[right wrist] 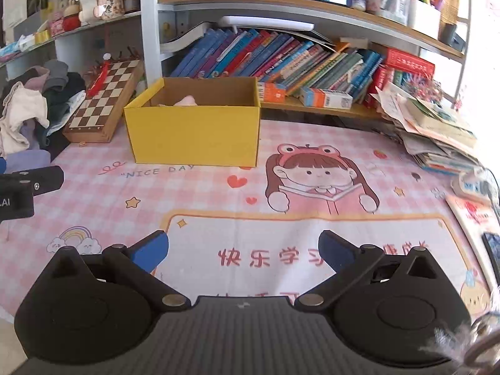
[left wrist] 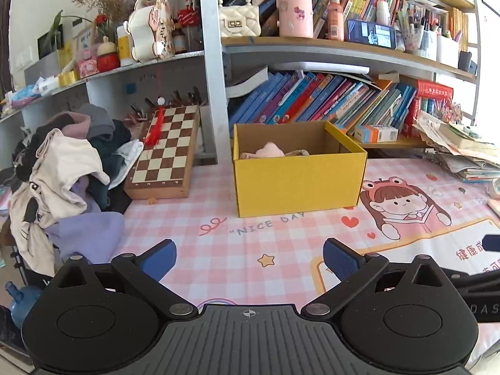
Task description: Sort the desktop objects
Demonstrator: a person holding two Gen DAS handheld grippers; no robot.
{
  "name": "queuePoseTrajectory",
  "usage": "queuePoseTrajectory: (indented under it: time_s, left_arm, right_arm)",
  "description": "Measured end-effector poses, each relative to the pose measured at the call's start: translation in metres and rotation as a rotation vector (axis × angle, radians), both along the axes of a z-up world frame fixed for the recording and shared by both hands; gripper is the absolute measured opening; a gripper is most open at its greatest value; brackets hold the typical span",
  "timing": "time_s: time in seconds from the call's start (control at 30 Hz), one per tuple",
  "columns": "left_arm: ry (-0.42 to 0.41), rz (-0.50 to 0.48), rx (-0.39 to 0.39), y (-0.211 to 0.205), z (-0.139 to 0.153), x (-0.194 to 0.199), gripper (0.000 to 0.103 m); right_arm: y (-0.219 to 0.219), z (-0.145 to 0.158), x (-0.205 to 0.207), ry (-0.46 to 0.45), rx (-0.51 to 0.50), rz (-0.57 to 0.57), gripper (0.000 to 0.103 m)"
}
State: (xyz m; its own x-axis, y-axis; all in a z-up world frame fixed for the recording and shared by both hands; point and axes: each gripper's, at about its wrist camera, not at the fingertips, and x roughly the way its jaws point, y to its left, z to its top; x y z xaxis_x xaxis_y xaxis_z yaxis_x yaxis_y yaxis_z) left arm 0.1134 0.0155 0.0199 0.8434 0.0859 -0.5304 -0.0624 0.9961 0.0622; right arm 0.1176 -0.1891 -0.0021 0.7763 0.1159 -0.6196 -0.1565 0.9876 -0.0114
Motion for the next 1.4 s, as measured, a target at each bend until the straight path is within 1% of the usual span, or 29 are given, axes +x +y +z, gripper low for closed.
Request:
queuePoseTrajectory:
  time_s: [0.17, 0.33, 0.43, 0.77, 0.97, 1.4]
  left_arm:
    - [-0.002, 0.018, 0.01, -0.006, -0.007, -0.009, 0.103]
    - [0.039, -0.007, 0.038, -0.011, -0.015, -0.015, 0.103]
    - [0.042, -0.013, 0.05, -0.012, -0.016, -0.018, 0.103]
    - [0.068, -0.04, 0.021, -0.01, -0.018, -0.026, 0.103]
    - [0.08, -0.035, -0.001, -0.008, -0.02, -0.03, 0.103]
    - [0.093, -0.02, -0.003, -0.007, -0.019, -0.035, 0.103]
  right_arm:
    - [0.002, -0.003, -0.013, -0.023, 0.001, -0.019, 0.103]
    - [0.006, -0.003, -0.016, -0.031, -0.004, -0.019, 0.103]
    - [0.007, -0.002, -0.019, -0.042, 0.002, -0.023, 0.103]
    - [0.01, -0.001, -0.028, -0.046, 0.005, -0.014, 0.103]
    - [0.012, -0.002, -0.031, -0.039, 0.004, -0.01, 0.103]
    - [0.014, -0.004, -0.034, -0.029, -0.004, 0.002, 0.103]
